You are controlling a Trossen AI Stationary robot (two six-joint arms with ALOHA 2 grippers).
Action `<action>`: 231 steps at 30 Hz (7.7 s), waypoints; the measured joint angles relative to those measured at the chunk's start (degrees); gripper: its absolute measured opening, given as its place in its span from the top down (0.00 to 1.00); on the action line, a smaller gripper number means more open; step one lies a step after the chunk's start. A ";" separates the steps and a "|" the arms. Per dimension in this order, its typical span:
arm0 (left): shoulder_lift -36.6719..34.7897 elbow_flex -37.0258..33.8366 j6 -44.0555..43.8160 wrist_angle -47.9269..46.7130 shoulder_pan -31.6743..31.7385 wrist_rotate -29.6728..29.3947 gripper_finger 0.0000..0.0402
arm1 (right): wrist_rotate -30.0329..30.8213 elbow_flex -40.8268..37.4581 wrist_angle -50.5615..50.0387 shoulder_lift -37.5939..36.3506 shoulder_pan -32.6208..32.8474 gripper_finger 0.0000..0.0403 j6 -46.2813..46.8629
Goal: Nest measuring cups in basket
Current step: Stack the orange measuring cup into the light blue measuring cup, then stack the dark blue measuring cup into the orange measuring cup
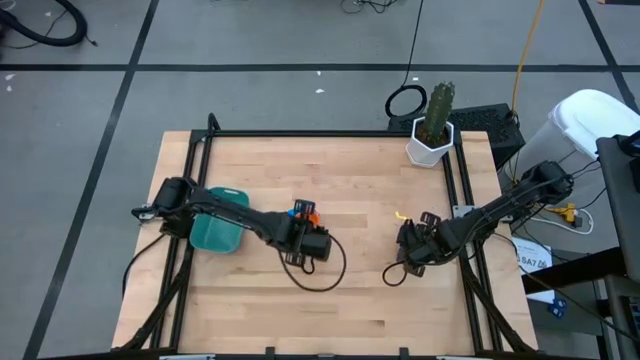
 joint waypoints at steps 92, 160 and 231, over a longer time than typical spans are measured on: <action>-13.46 0.07 -22.90 16.97 -24.21 -7.92 0.66 | -4.24 -5.98 3.42 -1.51 -7.85 0.56 -30.08; -13.44 0.02 -24.08 16.65 -26.09 -9.40 0.66 | 10.50 -15.72 51.28 3.81 -8.56 0.96 3.23; -13.44 0.02 -27.14 12.60 -27.07 -9.67 0.66 | 3.60 -3.82 27.96 3.82 -20.67 1.00 -43.63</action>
